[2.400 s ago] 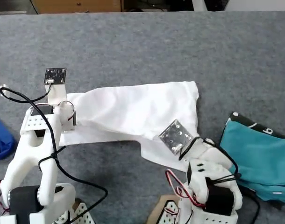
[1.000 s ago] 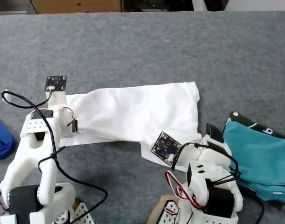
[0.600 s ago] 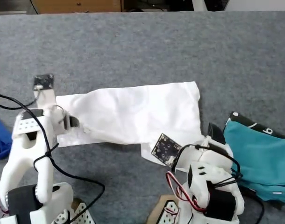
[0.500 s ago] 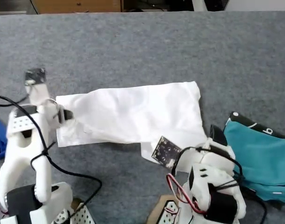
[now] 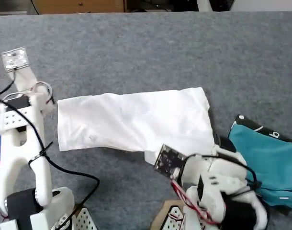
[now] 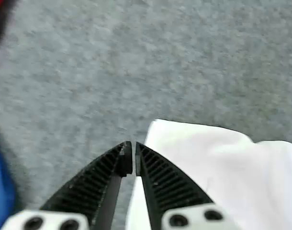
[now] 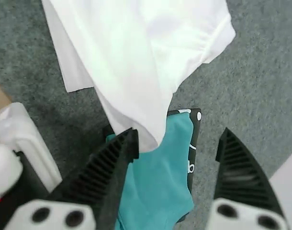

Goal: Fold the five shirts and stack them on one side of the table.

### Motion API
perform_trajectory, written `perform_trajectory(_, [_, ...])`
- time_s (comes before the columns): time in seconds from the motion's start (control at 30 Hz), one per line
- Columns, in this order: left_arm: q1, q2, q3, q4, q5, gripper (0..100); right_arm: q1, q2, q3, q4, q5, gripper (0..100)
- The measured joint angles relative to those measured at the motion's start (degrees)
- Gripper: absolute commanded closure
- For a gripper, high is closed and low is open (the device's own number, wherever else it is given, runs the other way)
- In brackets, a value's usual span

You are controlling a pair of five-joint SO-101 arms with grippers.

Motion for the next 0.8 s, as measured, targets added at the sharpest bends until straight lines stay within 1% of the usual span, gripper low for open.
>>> perform_trajectory(0.13, [5.71,4.40,-2.20,0.00,6.77,97,-5.27,12.40,-4.84,0.00,-5.36,73.5])
perform_trajectory(0.23, [9.32,9.93,-5.80,0.00,10.55,97,-6.68,22.42,-10.02,0.00,-9.23,73.5])
perform_trajectory(0.3, [10.11,14.24,-9.32,1.41,13.10,98,-6.95,28.66,-14.24,0.00,-10.73,73.5])
perform_trajectory(0.4, [10.37,20.48,-16.44,7.30,15.03,98,-7.12,34.64,-19.43,0.00,-11.60,73.5])
perform_trajectory(0.53, [10.55,27.43,-25.67,16.44,15.30,98,-7.38,39.21,-24.62,0.00,-13.71,73.6])
perform_trajectory(0.6, [10.55,29.80,-29.10,19.78,15.47,98,-7.47,43.08,-26.20,-0.97,-16.53,77.6])
perform_trajectory(0.67, [10.55,31.03,-31.47,22.51,15.56,98,-7.47,48.00,-27.78,-4.40,-20.13,86.7])
perform_trajectory(0.73, [10.55,31.65,-33.23,23.65,15.56,98,-7.47,52.84,-29.63,-7.82,-23.91,95.6])
perform_trajectory(0.8, [10.55,32.44,-34.20,23.91,15.56,98,-8.09,57.85,-31.38,-11.34,-26.64,99.4])
